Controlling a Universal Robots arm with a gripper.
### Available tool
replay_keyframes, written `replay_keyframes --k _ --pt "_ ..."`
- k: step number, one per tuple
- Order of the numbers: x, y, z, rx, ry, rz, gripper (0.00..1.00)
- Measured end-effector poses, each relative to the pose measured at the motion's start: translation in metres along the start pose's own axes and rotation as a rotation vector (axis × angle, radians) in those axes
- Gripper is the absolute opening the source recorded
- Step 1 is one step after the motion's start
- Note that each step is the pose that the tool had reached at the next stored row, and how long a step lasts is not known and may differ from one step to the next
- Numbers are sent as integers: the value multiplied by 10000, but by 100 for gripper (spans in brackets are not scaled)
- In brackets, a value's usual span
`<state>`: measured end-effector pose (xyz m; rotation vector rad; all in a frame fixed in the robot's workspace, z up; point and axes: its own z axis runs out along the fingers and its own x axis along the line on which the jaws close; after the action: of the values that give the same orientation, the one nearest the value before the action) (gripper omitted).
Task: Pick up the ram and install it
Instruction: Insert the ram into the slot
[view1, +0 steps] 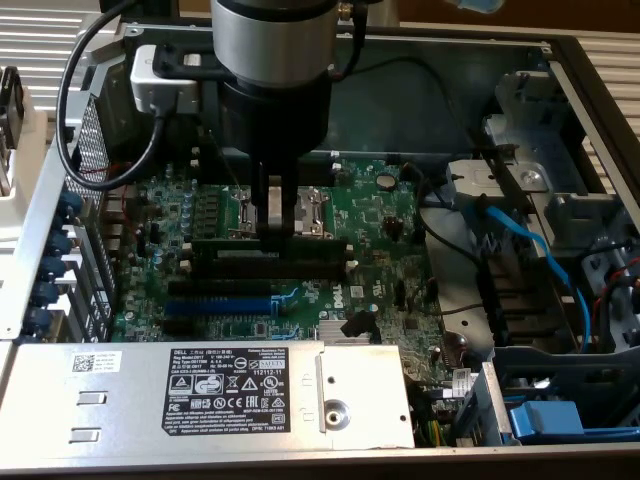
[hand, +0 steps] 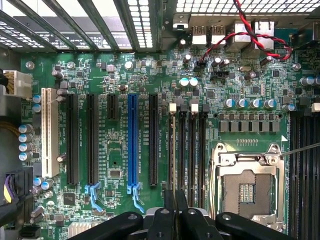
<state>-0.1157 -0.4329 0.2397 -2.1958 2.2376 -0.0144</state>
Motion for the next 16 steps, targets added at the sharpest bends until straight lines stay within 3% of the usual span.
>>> replay_keyframes --k 16 --pt "0 2 27 2 0 6 12"
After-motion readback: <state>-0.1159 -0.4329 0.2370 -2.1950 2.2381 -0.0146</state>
